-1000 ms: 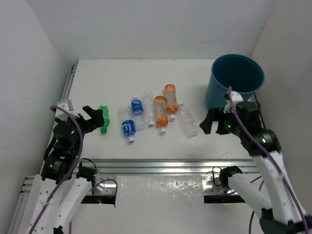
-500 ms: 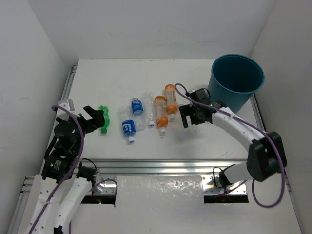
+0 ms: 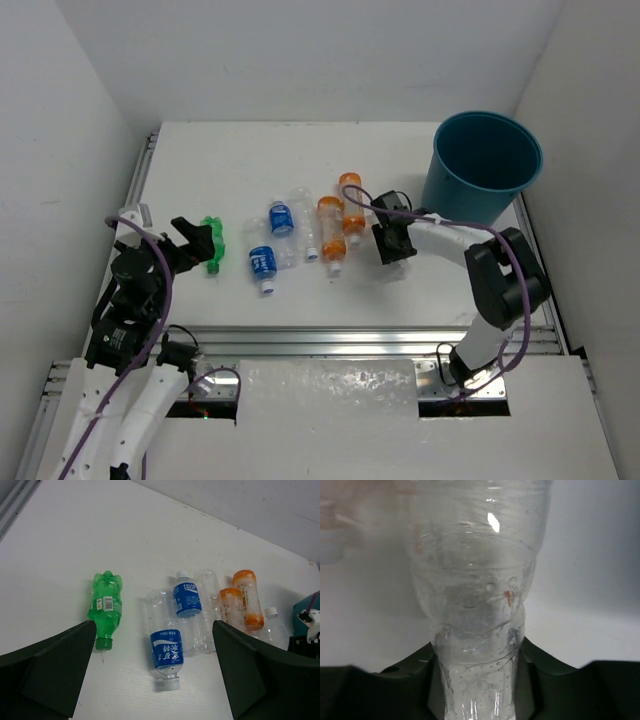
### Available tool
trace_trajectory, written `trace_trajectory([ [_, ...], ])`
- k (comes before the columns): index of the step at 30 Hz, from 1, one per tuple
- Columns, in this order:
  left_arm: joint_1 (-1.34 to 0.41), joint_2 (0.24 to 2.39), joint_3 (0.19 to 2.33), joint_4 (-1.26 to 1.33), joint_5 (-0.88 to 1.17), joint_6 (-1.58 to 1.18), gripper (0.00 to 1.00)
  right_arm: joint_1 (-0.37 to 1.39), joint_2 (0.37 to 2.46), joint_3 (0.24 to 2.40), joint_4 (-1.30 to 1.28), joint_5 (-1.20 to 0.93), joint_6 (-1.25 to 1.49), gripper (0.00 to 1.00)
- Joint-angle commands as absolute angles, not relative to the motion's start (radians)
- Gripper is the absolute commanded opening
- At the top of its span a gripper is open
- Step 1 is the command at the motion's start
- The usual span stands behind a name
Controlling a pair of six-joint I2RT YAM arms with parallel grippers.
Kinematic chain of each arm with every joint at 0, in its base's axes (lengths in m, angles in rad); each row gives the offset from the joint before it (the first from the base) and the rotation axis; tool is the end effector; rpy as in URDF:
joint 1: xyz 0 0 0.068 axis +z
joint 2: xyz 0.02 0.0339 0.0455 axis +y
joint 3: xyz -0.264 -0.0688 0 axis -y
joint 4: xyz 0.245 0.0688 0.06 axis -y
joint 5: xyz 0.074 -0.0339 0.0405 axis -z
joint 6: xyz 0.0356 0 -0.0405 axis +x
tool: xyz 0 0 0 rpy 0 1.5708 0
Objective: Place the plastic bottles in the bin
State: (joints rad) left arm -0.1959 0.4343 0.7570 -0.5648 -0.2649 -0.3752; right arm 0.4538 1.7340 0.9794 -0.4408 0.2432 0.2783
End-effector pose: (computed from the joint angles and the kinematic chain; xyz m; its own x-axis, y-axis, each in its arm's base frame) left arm 0.0990 -0.0101 0.3332 -0.1963 -0.3216 -0.9263 -0.1434 0.9439 -0.2974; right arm 0.2934 0.1336 0.1489 -0.8991 -0.1419 -0.4141 -0.1031 0.9880 -0.1147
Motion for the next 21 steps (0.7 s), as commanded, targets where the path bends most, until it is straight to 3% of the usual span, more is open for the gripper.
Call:
trace_trajectory([
  [1, -0.202, 0.442, 0.762, -0.526, -0.272, -0.373, 1.0, 0.453, 1.599, 0.957, -0.455, 0.354, 0.35, 0.35],
  [6, -0.201, 0.462, 0.764, -0.529, -0.275, -0.373, 1.0, 0.46, 1.389, 1.008, -0.551, 0.341, 0.348, 0.32],
  [13, -0.201, 0.472, 0.765, -0.534, -0.288, -0.376, 1.0, 0.463, 1.229, 1.262, -0.67, 0.239, 0.298, 0.32],
  [16, -0.201, 0.482, 0.767, -0.535, -0.288, -0.377, 1.0, 0.445, 1.276, 1.417, -0.669, 0.342, 0.212, 0.31],
  [21, -0.201, 0.488, 0.767, -0.54, -0.301, -0.38, 1.0, 0.266, 1.471, 1.67, -0.756, 0.327, 0.224, 0.31],
])
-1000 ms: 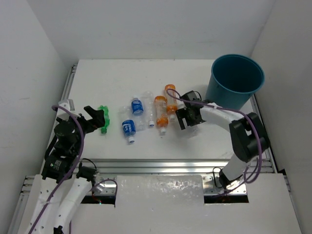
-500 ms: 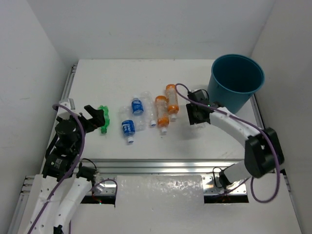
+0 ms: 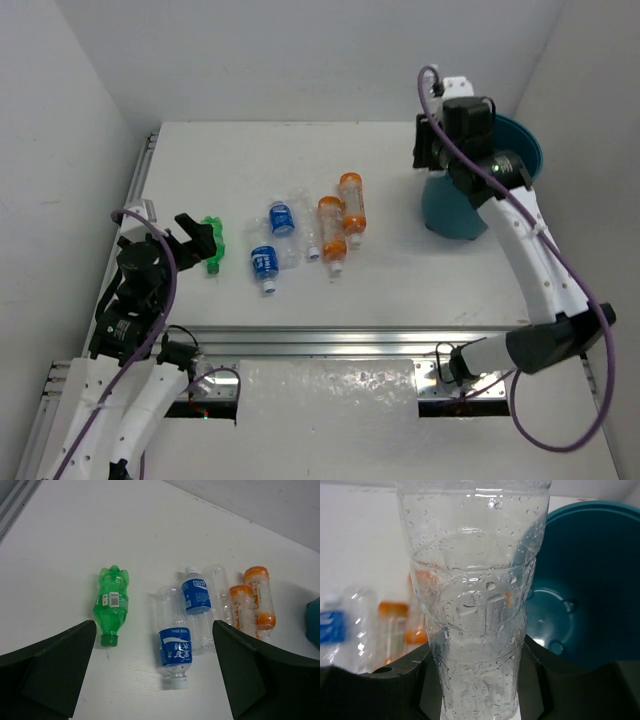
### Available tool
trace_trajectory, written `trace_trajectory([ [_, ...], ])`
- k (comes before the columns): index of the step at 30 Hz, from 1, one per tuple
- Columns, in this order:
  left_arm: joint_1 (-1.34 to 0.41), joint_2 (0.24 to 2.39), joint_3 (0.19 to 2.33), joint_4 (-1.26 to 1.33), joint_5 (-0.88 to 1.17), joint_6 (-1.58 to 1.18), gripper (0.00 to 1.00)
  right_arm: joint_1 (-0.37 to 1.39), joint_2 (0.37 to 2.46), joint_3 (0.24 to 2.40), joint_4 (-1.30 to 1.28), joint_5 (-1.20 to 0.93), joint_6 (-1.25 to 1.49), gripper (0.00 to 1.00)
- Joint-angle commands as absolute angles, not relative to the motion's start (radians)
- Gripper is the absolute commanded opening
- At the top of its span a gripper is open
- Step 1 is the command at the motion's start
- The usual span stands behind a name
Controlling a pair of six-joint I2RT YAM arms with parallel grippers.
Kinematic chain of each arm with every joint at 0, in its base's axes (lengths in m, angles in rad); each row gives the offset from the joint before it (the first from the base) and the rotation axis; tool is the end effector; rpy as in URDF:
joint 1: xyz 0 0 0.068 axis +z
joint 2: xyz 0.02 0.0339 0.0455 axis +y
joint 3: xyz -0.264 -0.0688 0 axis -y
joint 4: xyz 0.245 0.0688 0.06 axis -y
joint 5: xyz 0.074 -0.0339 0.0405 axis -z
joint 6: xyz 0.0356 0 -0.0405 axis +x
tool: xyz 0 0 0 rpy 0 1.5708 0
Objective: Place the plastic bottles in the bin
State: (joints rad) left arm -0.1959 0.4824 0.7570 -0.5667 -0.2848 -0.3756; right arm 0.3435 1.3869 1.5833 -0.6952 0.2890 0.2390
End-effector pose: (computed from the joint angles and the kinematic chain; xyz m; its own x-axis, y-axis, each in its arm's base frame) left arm 0.1091 -0.0115 0.3290 -0.2345 -0.3124 -0.9206 -0.1753 0.9450 -0.2760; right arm 0.2814 0.0899 0.4280 -0.4583 0.0771 -0.8855 0.0219 0.9969 0.0754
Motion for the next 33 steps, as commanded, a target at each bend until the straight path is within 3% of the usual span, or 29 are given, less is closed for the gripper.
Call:
trace_trajectory([
  [1, -0.201, 0.489, 0.767, -0.54, -0.302, -0.382, 1.0, 0.233, 1.483, 1.683, -0.749, 0.33, 0.229, 0.32],
  [8, -0.201, 0.537, 0.775, -0.558, -0.348, -0.403, 1.0, 0.092, 1.607, 1.822, -0.821, 0.364, 0.256, 0.4],
  [11, -0.201, 0.616, 0.795, -0.589, -0.411, -0.423, 1.0, 0.064, 1.605, 1.802, -0.799, 0.368, 0.253, 0.64],
  [14, -0.201, 0.727, 0.818, -0.612, -0.44, -0.437, 1.0, 0.058, 1.606, 1.845, -0.798, 0.37, 0.247, 0.78],
  [15, -0.199, 0.783, 0.821, -0.612, -0.446, -0.437, 1.0, 0.058, 1.615, 1.897, -0.82, 0.376, 0.238, 0.94],
  [16, -0.199, 0.813, 0.822, -0.608, -0.448, -0.437, 1.0, 0.06, 1.643, 1.929, -0.845, 0.386, 0.238, 0.99],
  [20, -0.169, 0.966, 0.845, -0.618, -0.445, -0.454, 1.0, 0.058, 1.651, 2.011, -0.925, 0.373, 0.265, 0.99],
  [25, -0.002, 1.179, 0.864, -0.566, -0.243, -0.414, 1.0, 0.058, 1.517, 1.939, -0.953, 0.166, 0.296, 0.99],
  [33, 0.075, 1.523, 0.968, -0.572, -0.152, -0.4, 0.93, 0.074, 1.192, 1.594, -0.789, -0.241, 0.385, 0.99],
])
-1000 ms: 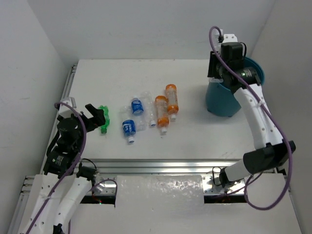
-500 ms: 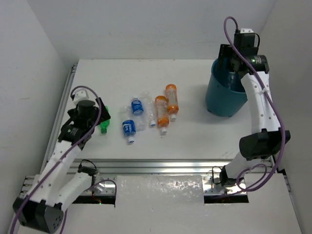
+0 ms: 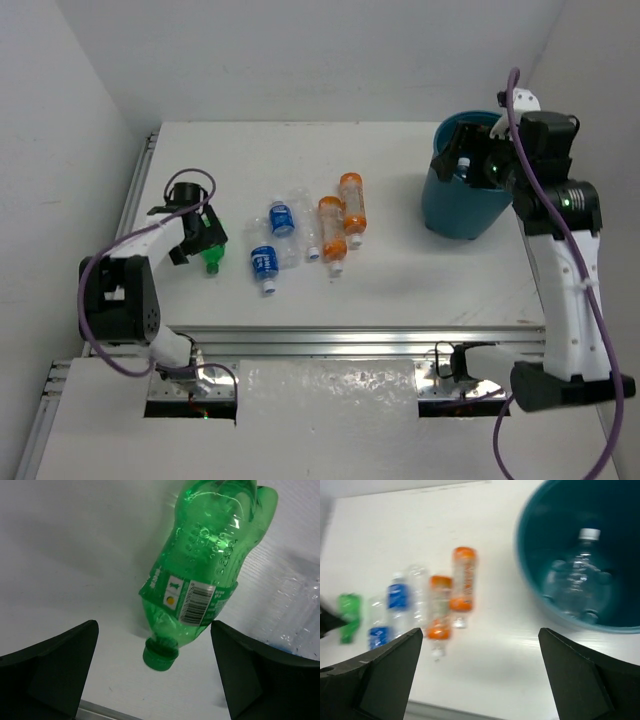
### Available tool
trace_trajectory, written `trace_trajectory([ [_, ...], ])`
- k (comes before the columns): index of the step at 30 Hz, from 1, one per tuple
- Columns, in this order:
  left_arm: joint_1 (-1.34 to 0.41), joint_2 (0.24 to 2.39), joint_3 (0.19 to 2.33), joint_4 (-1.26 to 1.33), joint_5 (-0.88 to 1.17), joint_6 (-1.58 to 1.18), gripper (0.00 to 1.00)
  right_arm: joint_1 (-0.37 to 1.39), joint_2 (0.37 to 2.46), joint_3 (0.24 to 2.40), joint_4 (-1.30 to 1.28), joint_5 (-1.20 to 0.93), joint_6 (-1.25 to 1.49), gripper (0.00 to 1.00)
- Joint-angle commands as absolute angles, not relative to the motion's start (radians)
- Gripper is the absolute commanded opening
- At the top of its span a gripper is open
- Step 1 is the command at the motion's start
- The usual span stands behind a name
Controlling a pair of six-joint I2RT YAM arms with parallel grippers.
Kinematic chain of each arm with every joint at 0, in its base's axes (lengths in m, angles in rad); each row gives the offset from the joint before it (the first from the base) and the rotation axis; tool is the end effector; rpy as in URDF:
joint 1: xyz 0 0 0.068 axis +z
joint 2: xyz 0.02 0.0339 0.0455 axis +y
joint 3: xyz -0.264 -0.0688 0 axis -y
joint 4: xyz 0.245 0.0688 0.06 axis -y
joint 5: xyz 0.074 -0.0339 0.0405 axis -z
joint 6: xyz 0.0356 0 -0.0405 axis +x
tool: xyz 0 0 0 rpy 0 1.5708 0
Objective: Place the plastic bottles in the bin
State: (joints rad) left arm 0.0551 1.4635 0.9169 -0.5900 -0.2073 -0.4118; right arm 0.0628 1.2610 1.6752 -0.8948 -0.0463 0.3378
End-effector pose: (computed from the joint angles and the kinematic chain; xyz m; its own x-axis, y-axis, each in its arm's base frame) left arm 0.2772 0.0226 0.2012 -0.7739 -0.4350 -0.4602 -0.4912 0.8711 0.0027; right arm 0.2362 0.0165 0.4678 -0.4697 0.3022 -0.8295 0.0551 0.9478 0.3141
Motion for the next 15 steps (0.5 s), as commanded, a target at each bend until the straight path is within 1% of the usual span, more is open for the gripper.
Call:
trace_trajectory([
  [1, 0.077, 1.538, 0.972, -0.572, -0.153, -0.405, 0.92, 0.075, 1.175, 1.576, -0.779, -0.268, 0.388, 0.99],
  [3, 0.077, 1.568, 0.983, -0.56, -0.141, -0.408, 0.92, 0.078, 1.143, 1.533, -0.756, -0.285, 0.39, 0.99],
  [5, 0.077, 1.603, 0.989, -0.552, -0.121, -0.408, 0.89, 0.08, 1.135, 1.513, -0.755, -0.296, 0.385, 0.99],
  [6, 0.077, 1.617, 0.991, -0.551, -0.114, -0.41, 0.84, 0.083, 1.129, 1.508, -0.752, -0.302, 0.384, 0.99],
  [9, 0.086, 1.667, 0.996, -0.548, -0.071, -0.408, 0.73, 0.092, 1.109, 1.468, -0.72, -0.327, 0.4, 0.99],
  [11, 0.103, 1.681, 0.997, -0.534, -0.026, -0.393, 0.7, 0.112, 1.108, 1.439, -0.697, -0.366, 0.406, 0.99],
  [14, 0.138, 1.686, 1.009, -0.526, -0.005, -0.384, 0.53, 0.158, 1.115, 1.411, -0.678, -0.406, 0.406, 0.99],
  [15, 0.144, 1.687, 1.017, -0.526, -0.005, -0.377, 0.42, 0.172, 1.12, 1.404, -0.675, -0.41, 0.407, 0.99],
])
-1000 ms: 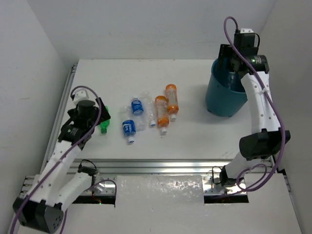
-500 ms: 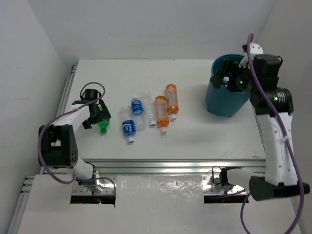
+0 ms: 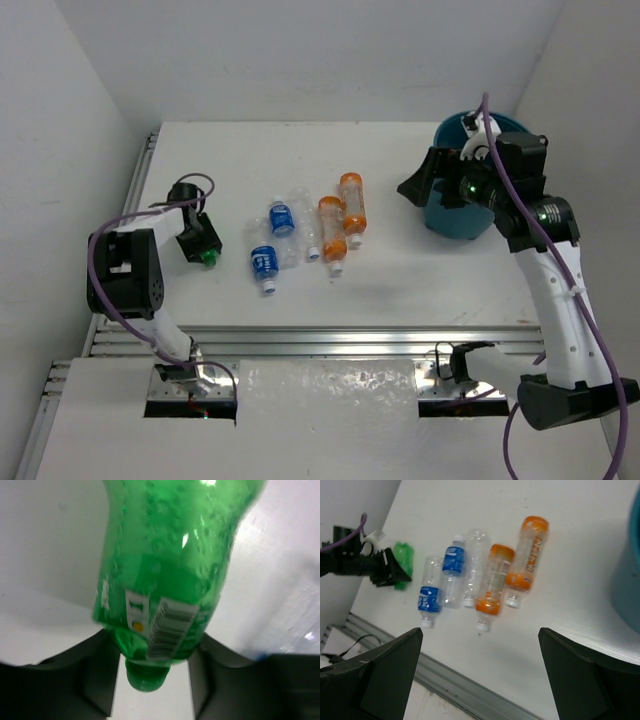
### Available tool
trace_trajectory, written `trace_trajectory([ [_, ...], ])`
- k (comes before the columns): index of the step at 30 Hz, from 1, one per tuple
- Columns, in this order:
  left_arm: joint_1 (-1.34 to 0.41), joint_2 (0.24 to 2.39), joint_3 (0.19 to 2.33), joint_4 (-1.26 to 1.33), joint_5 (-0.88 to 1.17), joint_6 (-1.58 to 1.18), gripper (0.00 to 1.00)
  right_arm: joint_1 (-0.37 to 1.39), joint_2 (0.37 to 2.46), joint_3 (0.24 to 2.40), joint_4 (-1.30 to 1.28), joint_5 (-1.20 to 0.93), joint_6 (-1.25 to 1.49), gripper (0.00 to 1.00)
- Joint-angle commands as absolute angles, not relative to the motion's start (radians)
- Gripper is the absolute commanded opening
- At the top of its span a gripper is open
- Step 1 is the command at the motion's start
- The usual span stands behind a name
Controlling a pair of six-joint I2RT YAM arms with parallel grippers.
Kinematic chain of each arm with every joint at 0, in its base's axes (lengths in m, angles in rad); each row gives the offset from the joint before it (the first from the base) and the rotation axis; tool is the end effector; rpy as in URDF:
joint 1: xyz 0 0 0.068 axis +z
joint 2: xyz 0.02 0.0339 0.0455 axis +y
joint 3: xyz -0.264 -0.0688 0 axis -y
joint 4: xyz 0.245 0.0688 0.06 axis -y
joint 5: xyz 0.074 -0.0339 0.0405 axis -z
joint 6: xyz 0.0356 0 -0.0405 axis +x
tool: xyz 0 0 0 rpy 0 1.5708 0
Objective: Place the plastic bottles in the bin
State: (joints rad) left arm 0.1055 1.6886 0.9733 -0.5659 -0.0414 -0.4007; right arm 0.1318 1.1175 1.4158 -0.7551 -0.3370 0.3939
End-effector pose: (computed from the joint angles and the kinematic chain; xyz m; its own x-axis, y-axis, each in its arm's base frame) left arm 0.3048 0.0338 0.1553 -0.8319 -0.4800 -0.2784 -0.4794 0.8744 -0.0749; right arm 0.2141 0.0403 0.4327 -0.5643 0.2906 -0.7728 -0.2184 0.8502 0.4791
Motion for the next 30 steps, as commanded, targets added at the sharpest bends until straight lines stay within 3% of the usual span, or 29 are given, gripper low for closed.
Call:
trace_trajectory([
  [1, 0.149, 1.692, 1.023, -0.529, -0.005, -0.376, 0.36, 0.184, 1.123, 1.399, -0.672, -0.411, 0.407, 0.99],
  [6, 0.156, 1.7, 1.04, -0.543, 0.046, -0.362, 0.06, 0.238, 1.134, 1.351, -0.626, -0.462, 0.422, 0.99],
  [8, 0.153, 1.637, 1.019, -0.532, 0.043, -0.364, 0.0, 0.245, 1.134, 1.333, -0.604, -0.472, 0.431, 0.99],
  [18, 0.041, 1.289, 0.901, -0.535, -0.047, -0.387, 0.0, 0.284, 1.192, 1.289, -0.468, -0.589, 0.491, 0.99],
  [30, 0.04, 1.235, 0.891, -0.554, -0.028, -0.36, 0.0, 0.341, 1.258, 1.313, -0.445, -0.569, 0.517, 0.99],
])
